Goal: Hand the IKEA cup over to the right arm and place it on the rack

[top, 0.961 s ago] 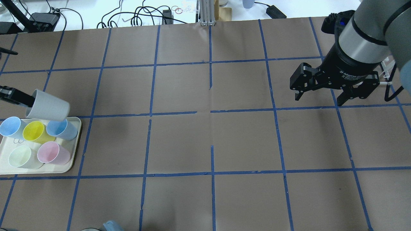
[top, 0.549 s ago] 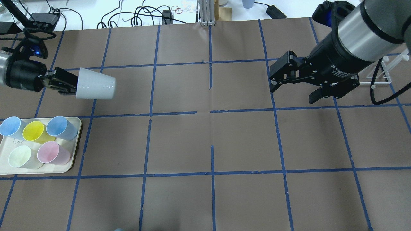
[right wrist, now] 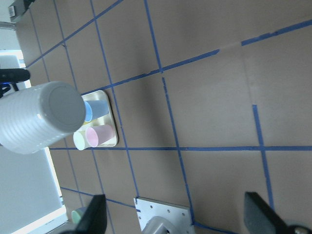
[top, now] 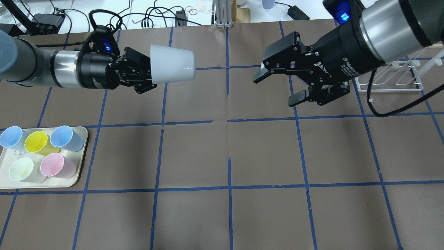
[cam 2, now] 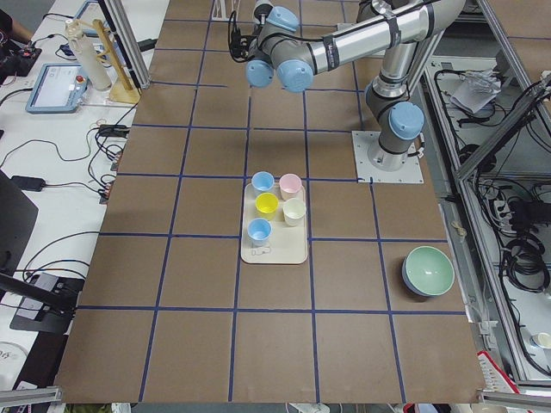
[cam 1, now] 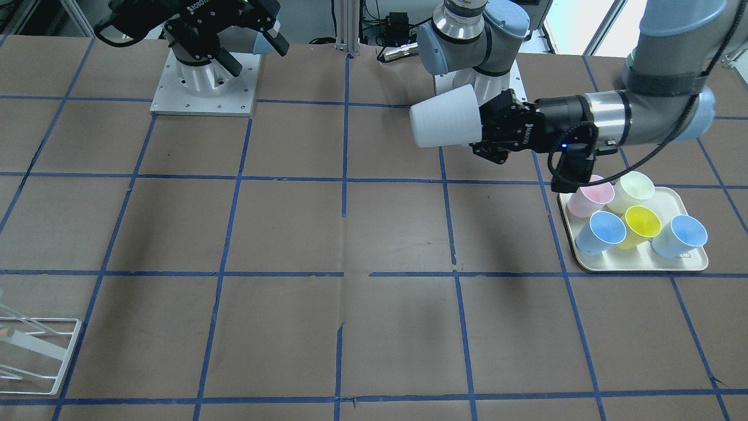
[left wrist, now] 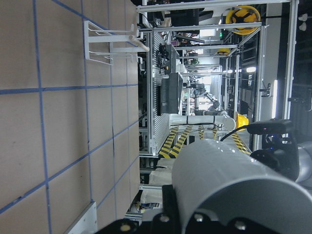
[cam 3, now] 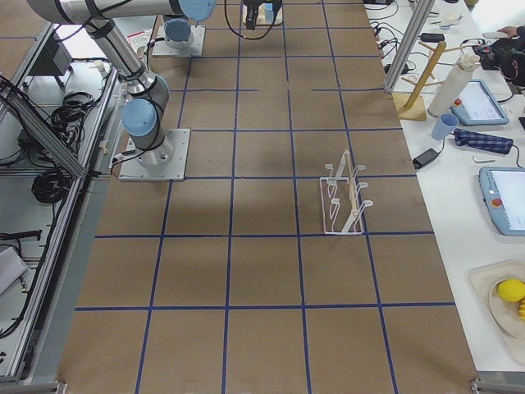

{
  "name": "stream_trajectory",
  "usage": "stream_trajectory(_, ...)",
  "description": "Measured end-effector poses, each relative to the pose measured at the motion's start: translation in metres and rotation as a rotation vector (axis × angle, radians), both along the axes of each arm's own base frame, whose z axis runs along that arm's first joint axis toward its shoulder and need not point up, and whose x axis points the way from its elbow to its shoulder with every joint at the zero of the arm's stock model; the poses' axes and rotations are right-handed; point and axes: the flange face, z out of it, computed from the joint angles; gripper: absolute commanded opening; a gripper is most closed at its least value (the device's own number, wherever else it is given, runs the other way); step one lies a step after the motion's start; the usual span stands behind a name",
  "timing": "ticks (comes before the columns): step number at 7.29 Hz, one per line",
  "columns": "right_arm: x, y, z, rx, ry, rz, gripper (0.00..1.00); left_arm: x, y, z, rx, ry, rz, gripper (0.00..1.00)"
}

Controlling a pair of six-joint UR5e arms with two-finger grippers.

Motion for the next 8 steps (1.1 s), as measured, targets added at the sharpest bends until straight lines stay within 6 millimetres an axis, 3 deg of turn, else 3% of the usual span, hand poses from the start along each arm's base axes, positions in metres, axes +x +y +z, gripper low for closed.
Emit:
stream_trajectory(3, -0.016, -0.026, 0.009, -0.007, -0.352, -0.070, 1.00, -0.036, 0.011, 0.006, 0.032, 0.037, -0.009, 0.00)
stream_trajectory(4, -0.024, -0.032, 0.004, -0.008, -0.445, -0.097, 1.00, -0.047, 0.014, 0.008, 0.035, 0.046, -0.013, 0.00)
stream_trajectory(6, -0.029, -0.048, -0.033, -0.013, -0.609, -0.110, 1.00, -0.061, 0.018, 0.014, 0.033, 0.063, -0.001, 0.00)
stream_trajectory(8, -0.033, -0.066, -0.053, -0.001, -0.734, -0.145, 1.00, -0.064, 0.021, 0.020, 0.023, 0.067, 0.003, 0.00)
